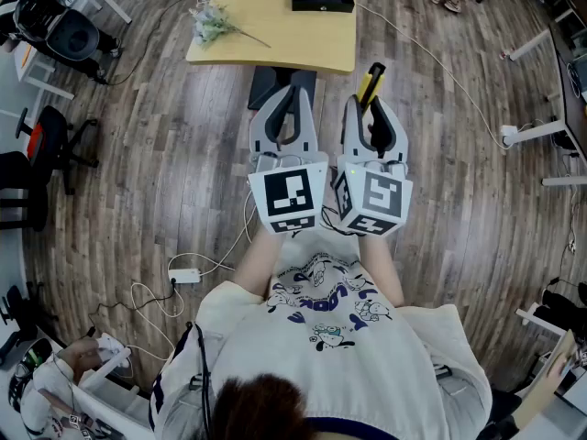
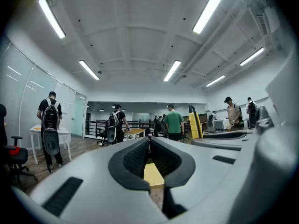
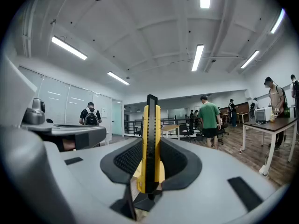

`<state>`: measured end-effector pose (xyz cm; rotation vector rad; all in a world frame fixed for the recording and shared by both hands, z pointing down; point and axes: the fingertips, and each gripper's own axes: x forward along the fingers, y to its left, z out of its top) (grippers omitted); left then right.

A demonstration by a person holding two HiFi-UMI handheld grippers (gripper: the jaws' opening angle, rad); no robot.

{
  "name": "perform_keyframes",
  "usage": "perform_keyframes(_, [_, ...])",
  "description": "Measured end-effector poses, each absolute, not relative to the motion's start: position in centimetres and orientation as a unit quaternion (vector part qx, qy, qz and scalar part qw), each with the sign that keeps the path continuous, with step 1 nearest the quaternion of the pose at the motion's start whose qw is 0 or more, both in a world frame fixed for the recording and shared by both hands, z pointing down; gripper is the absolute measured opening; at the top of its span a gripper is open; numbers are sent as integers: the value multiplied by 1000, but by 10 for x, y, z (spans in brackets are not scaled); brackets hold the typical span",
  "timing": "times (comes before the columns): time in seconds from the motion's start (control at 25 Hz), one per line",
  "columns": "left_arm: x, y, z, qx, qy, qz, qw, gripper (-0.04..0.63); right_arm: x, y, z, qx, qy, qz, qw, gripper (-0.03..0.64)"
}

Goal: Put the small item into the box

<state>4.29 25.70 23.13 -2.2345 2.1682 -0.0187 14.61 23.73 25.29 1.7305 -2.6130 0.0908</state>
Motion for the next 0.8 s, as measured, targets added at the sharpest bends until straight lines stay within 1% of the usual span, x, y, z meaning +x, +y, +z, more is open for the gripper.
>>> perform_keyframes(0.6, [40,251,232,-723,691,-7,7,21,142,231,253,555,-831,29,4,130])
perform_keyframes(0.8, [26,232,237,-725,689,-6,3,21,130,212,257,559,-828,33,1,130])
